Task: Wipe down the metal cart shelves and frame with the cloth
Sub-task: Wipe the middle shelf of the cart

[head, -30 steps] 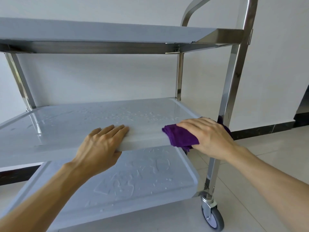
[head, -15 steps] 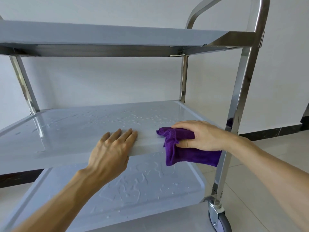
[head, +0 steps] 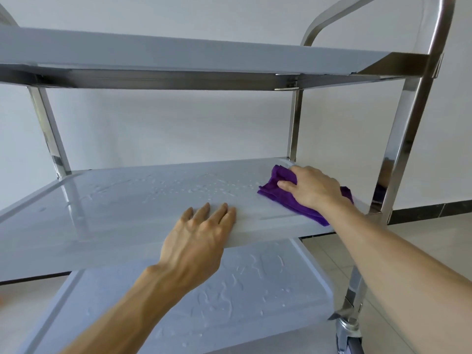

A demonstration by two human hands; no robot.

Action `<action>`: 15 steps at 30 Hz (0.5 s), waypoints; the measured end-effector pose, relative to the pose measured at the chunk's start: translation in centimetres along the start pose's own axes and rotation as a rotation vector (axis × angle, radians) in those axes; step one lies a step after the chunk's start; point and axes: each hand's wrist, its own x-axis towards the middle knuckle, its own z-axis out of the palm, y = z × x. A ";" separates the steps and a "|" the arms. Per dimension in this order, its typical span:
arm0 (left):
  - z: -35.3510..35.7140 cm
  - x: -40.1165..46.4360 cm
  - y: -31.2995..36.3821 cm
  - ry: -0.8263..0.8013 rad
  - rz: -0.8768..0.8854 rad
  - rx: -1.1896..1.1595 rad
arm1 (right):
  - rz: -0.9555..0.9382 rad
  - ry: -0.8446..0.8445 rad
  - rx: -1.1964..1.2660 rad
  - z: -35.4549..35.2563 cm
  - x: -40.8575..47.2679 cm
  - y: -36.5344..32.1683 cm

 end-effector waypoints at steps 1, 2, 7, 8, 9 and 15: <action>-0.2 0.0 0.0 -0.005 -0.001 -0.008 | 0.015 -0.009 -0.013 0.4 0.2 -1.0; -0.2 -0.1 -0.1 -0.004 0.006 -0.014 | 0.016 -0.056 -0.005 0.6 0.3 -2.1; -1.0 -0.3 -1.9 -0.156 0.099 -0.152 | -0.170 -0.428 0.048 0.9 -0.9 -5.6; -1.4 0.0 -3.1 -0.220 0.084 -0.244 | -0.189 -0.464 0.060 0.8 -1.3 -5.4; -2.0 0.2 -4.4 -0.308 0.043 -0.367 | -0.202 -0.488 0.066 0.6 -1.7 -5.0; -2.4 -0.1 -8.0 -0.214 -0.289 -0.618 | -0.253 -0.519 0.004 -0.4 -4.0 -3.4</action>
